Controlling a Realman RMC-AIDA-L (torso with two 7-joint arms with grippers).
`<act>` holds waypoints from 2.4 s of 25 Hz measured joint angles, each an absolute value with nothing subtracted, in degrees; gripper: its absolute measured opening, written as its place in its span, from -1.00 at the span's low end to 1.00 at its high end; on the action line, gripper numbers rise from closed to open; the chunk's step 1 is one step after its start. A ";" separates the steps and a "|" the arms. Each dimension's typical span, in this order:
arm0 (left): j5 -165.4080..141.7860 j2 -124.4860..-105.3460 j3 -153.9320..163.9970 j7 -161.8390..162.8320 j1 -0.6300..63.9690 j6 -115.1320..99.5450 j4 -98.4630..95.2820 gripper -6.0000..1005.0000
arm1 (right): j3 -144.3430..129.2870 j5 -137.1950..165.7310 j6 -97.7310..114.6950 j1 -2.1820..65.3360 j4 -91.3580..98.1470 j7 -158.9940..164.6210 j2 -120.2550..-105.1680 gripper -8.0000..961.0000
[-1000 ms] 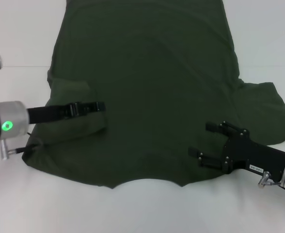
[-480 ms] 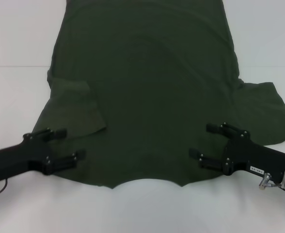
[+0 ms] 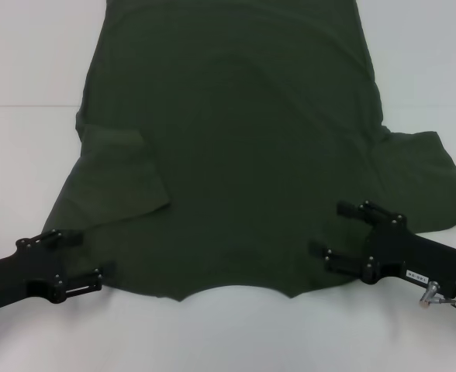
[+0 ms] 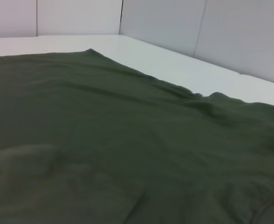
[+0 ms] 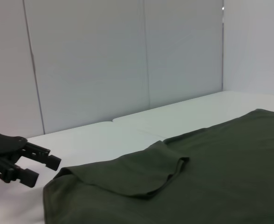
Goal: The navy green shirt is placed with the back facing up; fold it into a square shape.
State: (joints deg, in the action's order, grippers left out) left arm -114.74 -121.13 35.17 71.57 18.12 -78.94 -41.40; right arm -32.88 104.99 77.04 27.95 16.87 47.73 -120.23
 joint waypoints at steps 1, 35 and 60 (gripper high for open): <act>-114.73 -121.12 35.06 71.53 18.17 -79.41 -41.42 0.73 | -32.50 104.98 77.02 27.80 16.87 47.74 -120.23 0.93; -115.91 -121.13 33.22 66.79 19.09 -88.97 -41.84 0.73 | -26.72 148.35 76.17 35.92 52.44 153.51 -111.67 0.85; -115.93 -121.19 32.71 66.62 18.98 -89.26 -41.83 0.73 | -35.51 153.83 60.11 40.91 37.08 154.64 -112.66 0.72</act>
State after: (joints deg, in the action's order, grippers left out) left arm -115.93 -121.19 32.71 66.62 18.98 -89.26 -41.83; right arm -35.51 153.83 60.11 40.91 37.08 154.64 -112.66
